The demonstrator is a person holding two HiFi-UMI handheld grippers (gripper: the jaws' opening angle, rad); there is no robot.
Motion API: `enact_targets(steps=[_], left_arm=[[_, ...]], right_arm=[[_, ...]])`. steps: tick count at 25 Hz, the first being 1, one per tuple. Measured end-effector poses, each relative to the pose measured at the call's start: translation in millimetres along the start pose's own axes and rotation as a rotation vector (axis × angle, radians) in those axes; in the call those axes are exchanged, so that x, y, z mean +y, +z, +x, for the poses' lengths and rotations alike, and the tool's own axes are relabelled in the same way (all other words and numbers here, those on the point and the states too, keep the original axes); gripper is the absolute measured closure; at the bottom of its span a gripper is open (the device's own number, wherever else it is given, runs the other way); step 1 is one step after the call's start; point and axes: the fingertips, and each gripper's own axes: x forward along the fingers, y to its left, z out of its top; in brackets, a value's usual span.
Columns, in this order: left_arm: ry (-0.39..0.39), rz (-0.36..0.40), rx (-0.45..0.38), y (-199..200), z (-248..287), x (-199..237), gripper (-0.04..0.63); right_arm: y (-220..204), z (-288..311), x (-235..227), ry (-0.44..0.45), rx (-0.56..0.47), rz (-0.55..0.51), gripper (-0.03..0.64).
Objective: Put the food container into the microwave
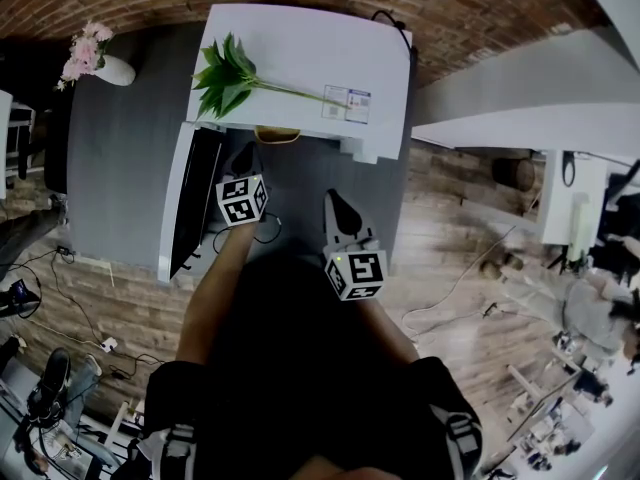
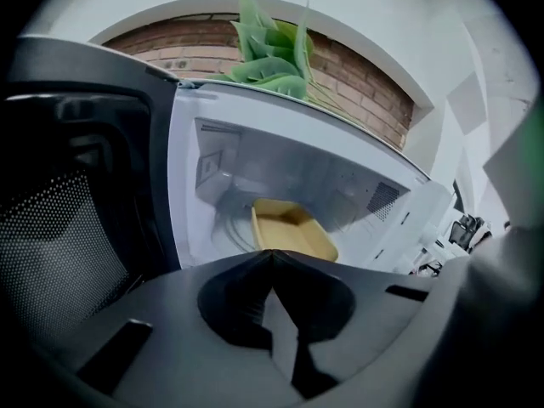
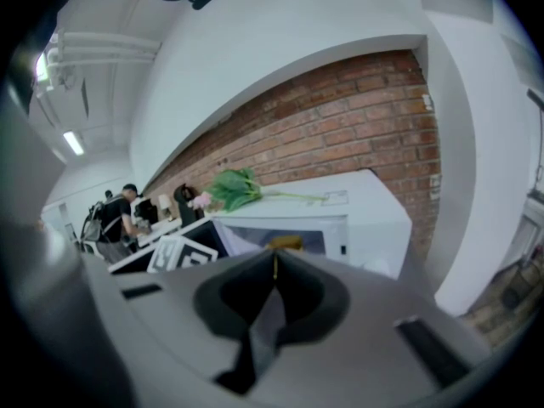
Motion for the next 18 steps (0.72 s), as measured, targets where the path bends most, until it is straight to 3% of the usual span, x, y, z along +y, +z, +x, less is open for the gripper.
enact_targets(steps=[9,18], left_arm=[[-0.079,0.048,0.057,-24.8,10.1,-24.6,0.56],[-0.074,0.042,0.057,-13.8,30.7,-19.5,0.56]], right_arm=[[-0.9,4.1,-3.7,-0.013,0.011,0.004,0.584],[-2.5,11.4,-11.9,-0.028,0.024,0.015,0.584]])
